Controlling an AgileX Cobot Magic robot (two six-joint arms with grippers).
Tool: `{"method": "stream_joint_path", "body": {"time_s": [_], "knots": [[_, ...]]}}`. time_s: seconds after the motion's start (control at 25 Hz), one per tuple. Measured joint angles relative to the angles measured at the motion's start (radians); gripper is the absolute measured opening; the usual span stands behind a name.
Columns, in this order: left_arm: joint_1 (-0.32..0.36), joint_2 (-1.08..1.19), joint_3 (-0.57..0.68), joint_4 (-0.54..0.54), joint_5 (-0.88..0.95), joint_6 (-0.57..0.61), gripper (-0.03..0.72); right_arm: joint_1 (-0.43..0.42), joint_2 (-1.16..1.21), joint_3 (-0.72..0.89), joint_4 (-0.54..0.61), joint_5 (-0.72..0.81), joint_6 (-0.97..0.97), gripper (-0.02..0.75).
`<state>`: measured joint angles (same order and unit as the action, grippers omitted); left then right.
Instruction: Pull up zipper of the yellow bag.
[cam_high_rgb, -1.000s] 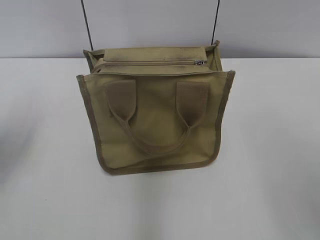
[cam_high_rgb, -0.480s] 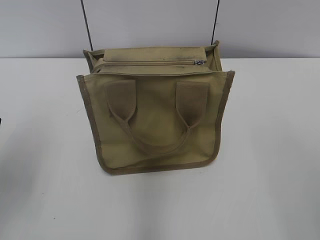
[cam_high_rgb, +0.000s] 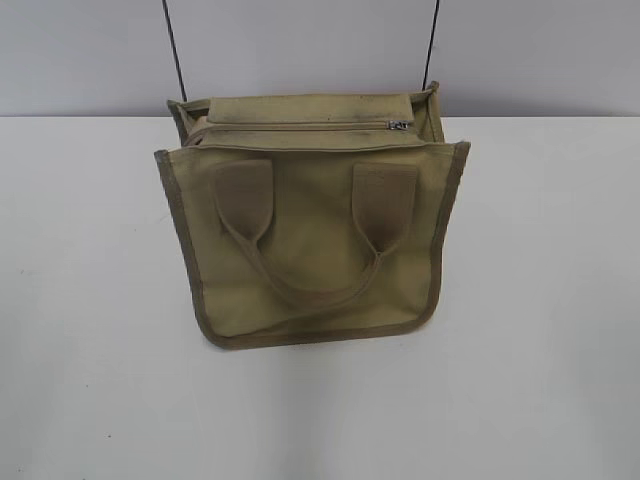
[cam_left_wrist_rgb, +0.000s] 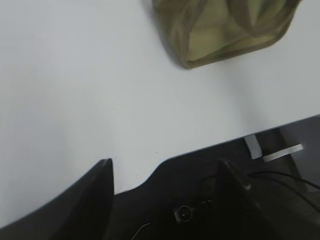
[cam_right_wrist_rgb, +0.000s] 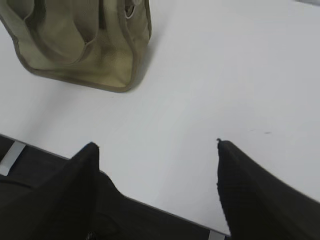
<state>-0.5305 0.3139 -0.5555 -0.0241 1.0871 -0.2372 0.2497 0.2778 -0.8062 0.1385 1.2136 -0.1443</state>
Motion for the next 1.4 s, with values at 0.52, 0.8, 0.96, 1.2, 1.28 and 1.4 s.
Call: {"method": "stream_joint_path", "body": {"time_s": [0.52, 0.8, 0.96, 1.2, 1.28, 1.4], "knots": [[0.0, -0.247, -0.002, -0.009, 0.036, 0.145, 0.49, 0.0, -0.273, 0.294, -0.049, 0.006, 0.017, 0.536], [0.0, -0.247, 0.02, 0.017, -0.029, 0.187, 0.491, 0.0, -0.284, 0.33, -0.065, -0.094, 0.024, 0.536], [0.0, -0.246, 0.02, 0.017, -0.035, 0.187, 0.491, 0.0, -0.272, 0.339, -0.062, -0.112, 0.024, 0.536], [0.0, -0.246, 0.02, 0.017, -0.039, 0.19, 0.491, 0.0, -0.26, 0.339, -0.061, -0.114, 0.026, 0.536], [0.0, -0.246, 0.021, 0.017, -0.039, 0.19, 0.491, 0.0, -0.26, 0.339, -0.061, -0.114, 0.026, 0.536], [0.0, -0.246, 0.021, 0.017, -0.039, 0.19, 0.491, 0.0, -0.26, 0.339, -0.06, -0.114, 0.027, 0.536]]}}
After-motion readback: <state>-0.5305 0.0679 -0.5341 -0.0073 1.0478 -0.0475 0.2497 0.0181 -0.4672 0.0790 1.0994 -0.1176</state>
